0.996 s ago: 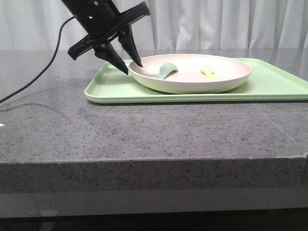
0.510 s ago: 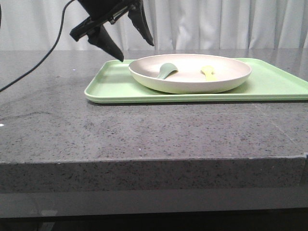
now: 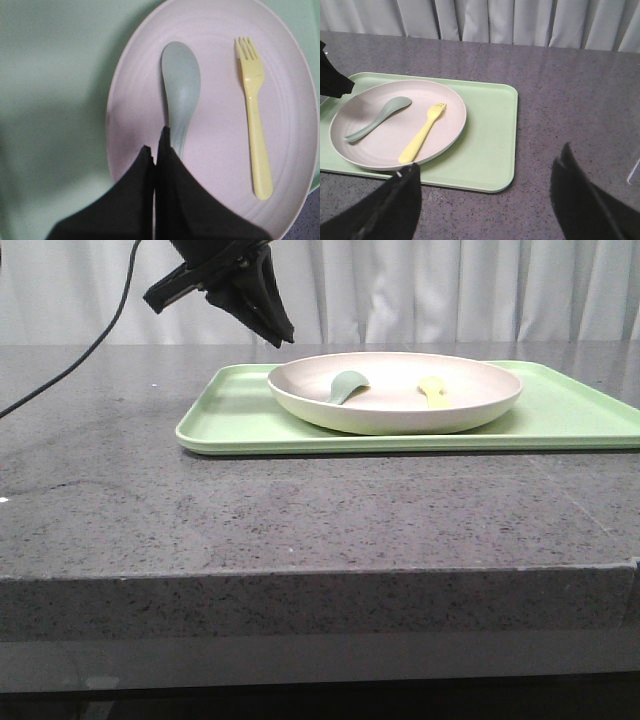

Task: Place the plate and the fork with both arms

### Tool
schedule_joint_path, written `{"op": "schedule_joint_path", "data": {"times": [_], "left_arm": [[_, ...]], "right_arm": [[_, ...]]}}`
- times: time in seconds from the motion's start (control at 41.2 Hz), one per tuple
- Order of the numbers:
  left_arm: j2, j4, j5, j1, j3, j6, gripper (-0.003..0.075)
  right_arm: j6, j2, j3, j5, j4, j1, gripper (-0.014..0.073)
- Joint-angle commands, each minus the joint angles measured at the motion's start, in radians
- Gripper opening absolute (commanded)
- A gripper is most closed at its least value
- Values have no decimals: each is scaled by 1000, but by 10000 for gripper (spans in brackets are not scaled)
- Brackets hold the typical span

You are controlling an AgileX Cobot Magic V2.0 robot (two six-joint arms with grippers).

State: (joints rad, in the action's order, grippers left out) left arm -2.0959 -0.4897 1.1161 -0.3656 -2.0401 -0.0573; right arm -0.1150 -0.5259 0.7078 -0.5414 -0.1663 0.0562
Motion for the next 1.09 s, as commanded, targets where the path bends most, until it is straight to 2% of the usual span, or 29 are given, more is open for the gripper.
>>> {"op": "schedule_joint_path", "data": {"times": [0.0, 0.121, 0.316, 0.486, 0.583, 0.777, 1.068], "left_arm": [[69, -26, -17, -7, -34, 7, -18], [73, 57, 16, -7, -34, 7, -18], [115, 316, 22, -11, -34, 6, -18], [183, 481, -11, -2, 0, -17, -18], [231, 511, -55, 19, 68, -55, -18], [384, 509, -236, 43, 329, -55, -18], [739, 552, -655, 43, 788, -55, -18]], "right_arm": [[-8, -10, 34, 77, -8, -1, 552], [-8, -10, 34, 77, -8, -1, 552], [-8, -10, 34, 77, -8, -1, 552], [-8, -10, 34, 77, -8, -1, 552], [-8, -10, 34, 77, -8, -1, 552], [-8, -10, 34, 77, -8, -1, 552], [-8, -10, 34, 77, -8, -1, 552]]}}
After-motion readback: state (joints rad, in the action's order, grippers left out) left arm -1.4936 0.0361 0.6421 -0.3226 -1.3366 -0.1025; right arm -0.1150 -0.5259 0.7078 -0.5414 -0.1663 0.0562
